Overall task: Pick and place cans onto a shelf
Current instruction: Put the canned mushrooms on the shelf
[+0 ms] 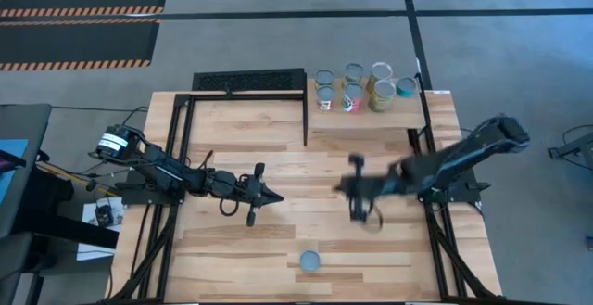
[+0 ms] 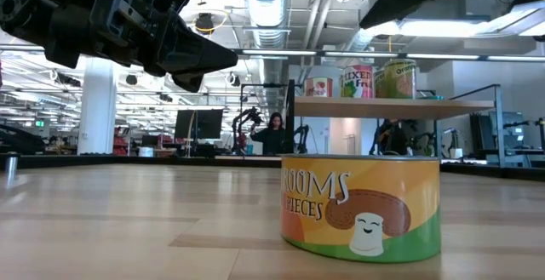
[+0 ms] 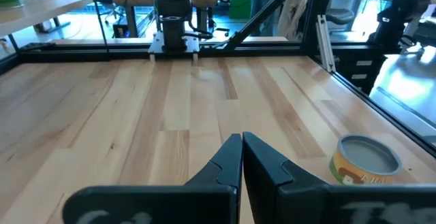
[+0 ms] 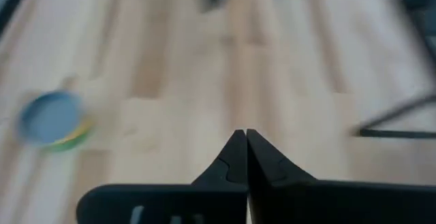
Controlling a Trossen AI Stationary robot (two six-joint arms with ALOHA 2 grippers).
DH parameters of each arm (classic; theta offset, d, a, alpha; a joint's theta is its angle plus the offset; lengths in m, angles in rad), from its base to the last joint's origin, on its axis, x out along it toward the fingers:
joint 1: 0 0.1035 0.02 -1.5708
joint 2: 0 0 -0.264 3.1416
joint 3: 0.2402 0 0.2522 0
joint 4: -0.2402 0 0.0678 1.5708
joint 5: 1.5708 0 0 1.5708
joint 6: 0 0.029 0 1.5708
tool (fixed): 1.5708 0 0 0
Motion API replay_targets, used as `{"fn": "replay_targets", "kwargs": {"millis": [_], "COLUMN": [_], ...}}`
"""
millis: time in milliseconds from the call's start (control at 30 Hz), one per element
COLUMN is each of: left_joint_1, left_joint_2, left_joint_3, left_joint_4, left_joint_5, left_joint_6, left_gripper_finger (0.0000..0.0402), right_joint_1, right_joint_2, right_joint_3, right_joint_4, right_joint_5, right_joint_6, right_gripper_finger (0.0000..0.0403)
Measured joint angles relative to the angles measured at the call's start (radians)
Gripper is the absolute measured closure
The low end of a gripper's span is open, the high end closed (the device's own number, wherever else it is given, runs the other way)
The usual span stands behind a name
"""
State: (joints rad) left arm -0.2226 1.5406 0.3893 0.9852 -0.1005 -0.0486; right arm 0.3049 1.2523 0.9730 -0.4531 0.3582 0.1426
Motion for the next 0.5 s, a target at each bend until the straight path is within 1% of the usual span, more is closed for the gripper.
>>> {"fn": "replay_targets", "kwargs": {"millis": [67, 133, 233, 333, 500], "left_joint_1": [0.0, 0.002, 0.007, 0.008, 0.008], "left_joint_2": [0.0, 0.0, 0.0, 0.0, 0.0], "left_joint_3": [0.0, 0.0, 0.0, 0.0, 0.0], "left_joint_4": [0.0, -0.001, -0.003, -0.007, -0.008], "left_joint_5": [0.0, 0.0, 0.0, -0.001, 0.0], "left_joint_6": [0.003, 0.003, 0.003, 0.002, 0.002], "left_gripper_finger": [0.04, 0.04, 0.04, 0.04, 0.04], "right_joint_1": [0.093, 0.168, 0.247, 0.291, 0.318], "right_joint_2": [0.076, 0.154, 0.269, 0.382, 0.552], "right_joint_3": [0.0, -0.001, 0.001, 0.041, 0.156], "right_joint_4": [0.037, 0.113, 0.234, 0.3, 0.292], "right_joint_5": [0.019, 0.03, 0.014, -0.022, -0.101], "right_joint_6": [0.04, 0.073, 0.095, 0.103, 0.115], "right_gripper_finger": [0.0396, 0.0392, 0.0368, 0.0332, 0.027]}}
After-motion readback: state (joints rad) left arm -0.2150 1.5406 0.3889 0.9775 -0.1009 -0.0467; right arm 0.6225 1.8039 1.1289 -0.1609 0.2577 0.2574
